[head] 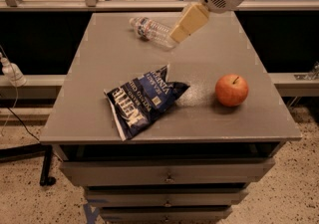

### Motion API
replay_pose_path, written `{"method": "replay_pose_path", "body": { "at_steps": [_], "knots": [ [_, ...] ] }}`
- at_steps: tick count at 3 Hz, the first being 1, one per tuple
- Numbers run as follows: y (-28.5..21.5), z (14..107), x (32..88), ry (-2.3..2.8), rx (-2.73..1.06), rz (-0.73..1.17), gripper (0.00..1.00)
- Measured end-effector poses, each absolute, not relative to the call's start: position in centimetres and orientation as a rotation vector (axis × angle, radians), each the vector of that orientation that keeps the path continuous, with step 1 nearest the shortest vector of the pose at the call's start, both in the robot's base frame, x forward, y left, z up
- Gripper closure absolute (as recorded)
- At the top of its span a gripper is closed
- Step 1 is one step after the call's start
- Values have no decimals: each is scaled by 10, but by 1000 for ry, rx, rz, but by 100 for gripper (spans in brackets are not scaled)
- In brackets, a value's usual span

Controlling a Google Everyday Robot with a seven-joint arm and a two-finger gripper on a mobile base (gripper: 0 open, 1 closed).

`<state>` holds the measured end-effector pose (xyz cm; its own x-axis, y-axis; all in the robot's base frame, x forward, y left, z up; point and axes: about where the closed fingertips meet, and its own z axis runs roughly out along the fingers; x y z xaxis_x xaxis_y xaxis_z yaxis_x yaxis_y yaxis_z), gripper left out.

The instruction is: Pick water bottle

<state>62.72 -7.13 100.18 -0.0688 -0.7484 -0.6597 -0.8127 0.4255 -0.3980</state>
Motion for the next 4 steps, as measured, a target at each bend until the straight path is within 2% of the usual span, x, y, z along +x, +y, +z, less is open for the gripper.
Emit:
{"method": "replay_pose_path", "body": {
  "at_steps": [2,4],
  "knots": [
    [-63,987,642,1837,-1286,124,0],
    [-27,925,702,1856,-1172,244,0]
  ]
}}
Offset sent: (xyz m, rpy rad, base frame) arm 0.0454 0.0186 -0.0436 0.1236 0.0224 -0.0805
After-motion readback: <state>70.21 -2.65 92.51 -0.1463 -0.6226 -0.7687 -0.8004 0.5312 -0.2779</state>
